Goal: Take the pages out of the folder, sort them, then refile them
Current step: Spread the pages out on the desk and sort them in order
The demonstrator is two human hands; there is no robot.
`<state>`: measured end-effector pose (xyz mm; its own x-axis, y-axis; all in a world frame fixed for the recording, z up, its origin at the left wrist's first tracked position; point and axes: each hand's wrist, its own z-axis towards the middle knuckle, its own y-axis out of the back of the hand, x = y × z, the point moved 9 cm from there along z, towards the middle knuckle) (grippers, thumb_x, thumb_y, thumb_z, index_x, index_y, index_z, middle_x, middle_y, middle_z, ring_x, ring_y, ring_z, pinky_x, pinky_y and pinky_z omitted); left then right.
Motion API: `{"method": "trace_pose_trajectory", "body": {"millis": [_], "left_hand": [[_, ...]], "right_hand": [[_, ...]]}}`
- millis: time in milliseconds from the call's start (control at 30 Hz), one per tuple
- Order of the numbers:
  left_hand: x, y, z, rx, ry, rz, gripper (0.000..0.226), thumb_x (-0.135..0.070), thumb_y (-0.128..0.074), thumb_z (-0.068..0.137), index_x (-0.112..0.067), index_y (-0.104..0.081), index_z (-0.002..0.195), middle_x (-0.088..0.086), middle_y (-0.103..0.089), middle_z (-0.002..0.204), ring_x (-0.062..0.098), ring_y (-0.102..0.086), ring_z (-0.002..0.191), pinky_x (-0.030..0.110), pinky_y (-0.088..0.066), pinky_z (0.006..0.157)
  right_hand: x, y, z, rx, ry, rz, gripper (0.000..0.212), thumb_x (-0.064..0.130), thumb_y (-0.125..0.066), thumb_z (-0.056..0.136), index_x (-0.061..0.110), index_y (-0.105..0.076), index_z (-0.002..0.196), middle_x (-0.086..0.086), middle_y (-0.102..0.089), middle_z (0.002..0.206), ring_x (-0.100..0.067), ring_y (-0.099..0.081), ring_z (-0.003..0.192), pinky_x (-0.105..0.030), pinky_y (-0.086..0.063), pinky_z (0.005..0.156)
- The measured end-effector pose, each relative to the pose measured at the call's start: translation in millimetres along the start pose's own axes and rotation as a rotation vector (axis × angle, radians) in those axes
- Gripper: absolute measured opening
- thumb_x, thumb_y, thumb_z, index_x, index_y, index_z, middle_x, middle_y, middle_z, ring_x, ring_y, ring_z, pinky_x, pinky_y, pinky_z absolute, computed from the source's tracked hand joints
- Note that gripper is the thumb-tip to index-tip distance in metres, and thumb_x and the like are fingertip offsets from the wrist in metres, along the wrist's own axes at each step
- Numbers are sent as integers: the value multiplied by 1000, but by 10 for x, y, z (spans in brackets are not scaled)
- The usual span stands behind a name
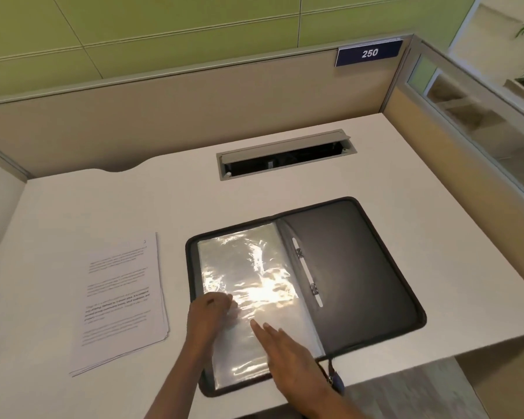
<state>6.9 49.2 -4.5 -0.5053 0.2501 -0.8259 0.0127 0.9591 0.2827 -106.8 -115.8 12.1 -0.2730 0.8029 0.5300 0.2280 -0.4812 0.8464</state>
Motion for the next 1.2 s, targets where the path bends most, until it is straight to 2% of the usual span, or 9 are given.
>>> {"method": "trace_pose_trajectory", "body": {"millis": [100, 200, 367, 500, 600, 667, 800, 1000, 1200], "left_hand": [[52, 287, -53, -194, -32, 116, 2, -19, -75, 95, -21, -75, 93, -5, -75, 86, 17, -71, 81, 46, -60, 86], [53, 340, -153, -262, -76, 140, 29, -17, -76, 95, -17, -63, 121, -14, -65, 100, 3, -61, 90, 33, -53, 90], [82, 155, -243, -185, -61, 234, 64, -22, -71, 98, -11, -45, 155, 9, -58, 148, 28, -56, 134, 32, -42, 106], [96, 110, -186, -218, 15, 179, 71, -27, -73, 96, -13, -41, 157, 8, -54, 152, 32, -55, 136, 41, -42, 114], [235, 142, -22, -228, 163, 138, 60, -34, -73, 94, -15, -47, 145, 6, -61, 138, 31, -61, 121, 54, -49, 109], [259, 136, 72, -183, 208, 134, 46, -35, -72, 95, -13, -55, 131, 4, -65, 119, 25, -64, 100, 46, -54, 96], [157, 167, 152, -111, 144, 112, 24, -29, -73, 91, -11, -58, 88, 13, -59, 86, 26, -60, 78, 43, -54, 75], [-296, 29, 15, -23, 78, 29, 24, -18, -69, 98, -5, -57, 81, 22, -65, 88, 36, -69, 82, 30, -57, 61], [-1095, -418, -228, 134, -64, -79, 26, -12, -70, 96, -8, -55, 75, 12, -55, 70, 18, -61, 62, 22, -52, 55]], "right_hand": [[141, -162, 69, 155, 11, -40, 98, 35, -93, 58, 35, -52, 148, 23, -63, 136, 8, -47, 130, -12, -10, 110], [221, -244, 129, 211, 17, -77, 94, 37, -91, 60, 36, -53, 146, 21, -66, 132, 1, -60, 124, -15, -27, 106], [233, -486, 140, 299, 39, -173, 73, 57, -58, 87, 29, -42, 153, 9, -58, 147, -10, -52, 138, -33, -35, 116], [220, -569, 68, 404, 25, -148, 75, 60, -43, 97, 28, -23, 162, 1, -31, 166, -19, -20, 155, -45, -8, 123], [302, -320, 120, 274, 35, -11, 71, 58, -37, 103, 36, -5, 163, 17, 8, 166, 5, 24, 146, -25, 23, 115], [306, -227, 110, 262, 6, 75, 69, 57, -37, 104, 40, -3, 162, 26, 14, 160, 19, 32, 134, -14, 23, 112], [199, -48, 185, 144, -217, 273, 61, 60, -42, 102, 53, -10, 153, 24, -15, 166, 18, -9, 143, -21, -21, 123], [313, 605, 621, 23, -393, 137, 70, 66, -51, 95, 29, -34, 152, 8, -44, 151, -13, -48, 133, -29, -40, 108], [336, 1393, 830, -44, -404, -162, 33, 31, -52, 106, 17, -51, 135, -3, -65, 124, -20, -67, 108, -30, -51, 90]]}}
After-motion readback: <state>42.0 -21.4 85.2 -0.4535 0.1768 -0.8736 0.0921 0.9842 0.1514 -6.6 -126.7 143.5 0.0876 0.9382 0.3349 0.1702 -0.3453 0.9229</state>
